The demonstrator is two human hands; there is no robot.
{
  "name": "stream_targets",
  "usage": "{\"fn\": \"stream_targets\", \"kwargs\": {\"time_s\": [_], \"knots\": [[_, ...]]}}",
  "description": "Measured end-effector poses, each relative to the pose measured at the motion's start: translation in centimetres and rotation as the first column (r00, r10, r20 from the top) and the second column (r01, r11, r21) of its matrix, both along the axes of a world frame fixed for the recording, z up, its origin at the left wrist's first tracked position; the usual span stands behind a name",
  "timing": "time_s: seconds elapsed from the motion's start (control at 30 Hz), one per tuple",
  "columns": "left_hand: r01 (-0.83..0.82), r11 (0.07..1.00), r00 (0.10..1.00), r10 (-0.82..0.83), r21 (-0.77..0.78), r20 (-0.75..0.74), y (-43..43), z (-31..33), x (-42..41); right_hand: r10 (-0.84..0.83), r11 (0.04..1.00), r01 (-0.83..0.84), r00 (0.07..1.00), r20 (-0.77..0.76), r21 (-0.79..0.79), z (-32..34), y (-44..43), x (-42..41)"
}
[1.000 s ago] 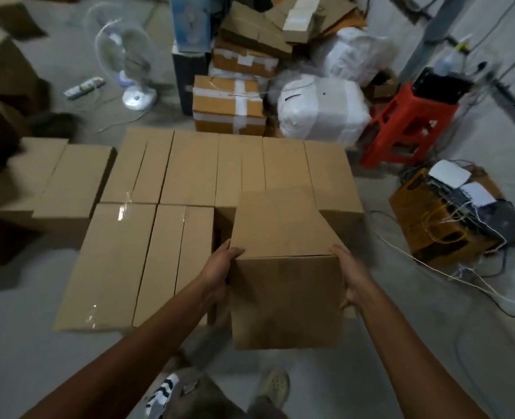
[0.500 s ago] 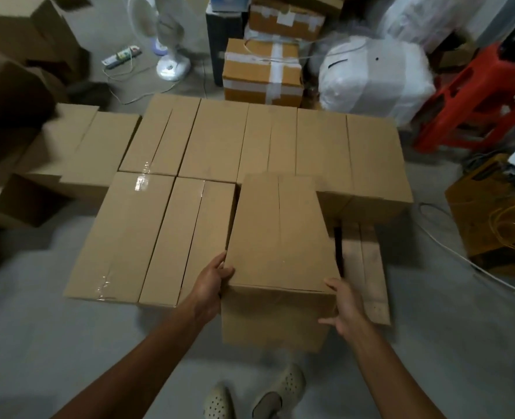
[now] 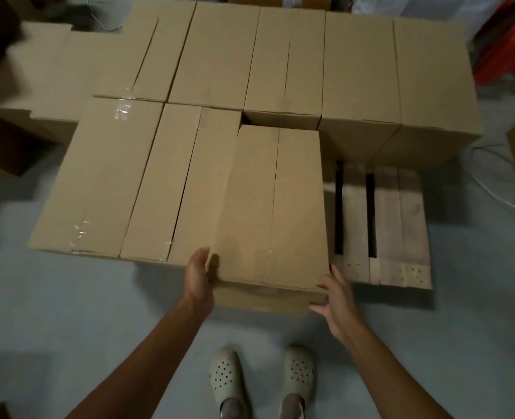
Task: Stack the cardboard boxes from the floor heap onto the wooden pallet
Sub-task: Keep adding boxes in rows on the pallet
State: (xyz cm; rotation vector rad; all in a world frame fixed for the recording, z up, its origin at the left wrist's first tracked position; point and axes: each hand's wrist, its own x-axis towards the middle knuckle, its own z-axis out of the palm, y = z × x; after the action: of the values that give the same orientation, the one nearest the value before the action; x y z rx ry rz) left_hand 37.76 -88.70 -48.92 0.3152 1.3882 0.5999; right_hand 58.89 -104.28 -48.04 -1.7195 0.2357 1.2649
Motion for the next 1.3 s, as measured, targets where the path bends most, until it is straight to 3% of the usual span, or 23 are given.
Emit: {"fn": "stream_targets", "kwargs": {"time_s": [0.2, 0.4, 0.57, 0.7, 0.8, 1.0, 1.3], "knots": [[-0.306, 0.942, 0.948, 0.315, -0.134, 0.052, -2.9, -3.8, -1.4, 0.04, 0.994, -0.04, 0.999, -0.004, -0.105, -3.9, -2.0, -2.2], [-0.384, 0.907, 0.898, 0.411, -0.173, 0.16, -4.7, -7.2, -3.4, 0.199, 0.969, -0.198, 0.98, -0.009, -0.15, -6.5, -2.3, -2.8], [-0.383, 0.893, 0.908, 0.411, -0.238, 0.083, -5.2, -9.2, -4.3, 0.246, 0.96, -0.241, 0.969, 0.019, -0.144, -8.2, -3.2, -3.3], [-0.322, 0.925, 0.945, 0.327, -0.204, -0.011, -5.8, -9.7, -3.9, 0.247, 0.958, -0.24, 0.968, 0.031, -0.159, -9.6, -4.1, -3.8], [-0.251, 0.94, 0.968, 0.245, -0.232, -0.055, -6.7, -9.6, -3.2, 0.156, 0.965, -0.168, 0.985, -0.078, -0.2, -10.5, -4.6, -4.2], [-0.093, 0.967, 0.994, 0.076, -0.238, -0.08, -7.0, -10.9, -2.9, 0.059, 0.989, -0.076, 0.989, -0.138, -0.127, -10.6, -4.7, -4.6], [-0.066, 0.99, 0.997, 0.07, -0.124, 0.029, -6.0, -11.7, -2.7, 0.094, 0.995, -0.096, 0.993, -0.065, -0.026, -11.3, -4.5, -3.9]]}}
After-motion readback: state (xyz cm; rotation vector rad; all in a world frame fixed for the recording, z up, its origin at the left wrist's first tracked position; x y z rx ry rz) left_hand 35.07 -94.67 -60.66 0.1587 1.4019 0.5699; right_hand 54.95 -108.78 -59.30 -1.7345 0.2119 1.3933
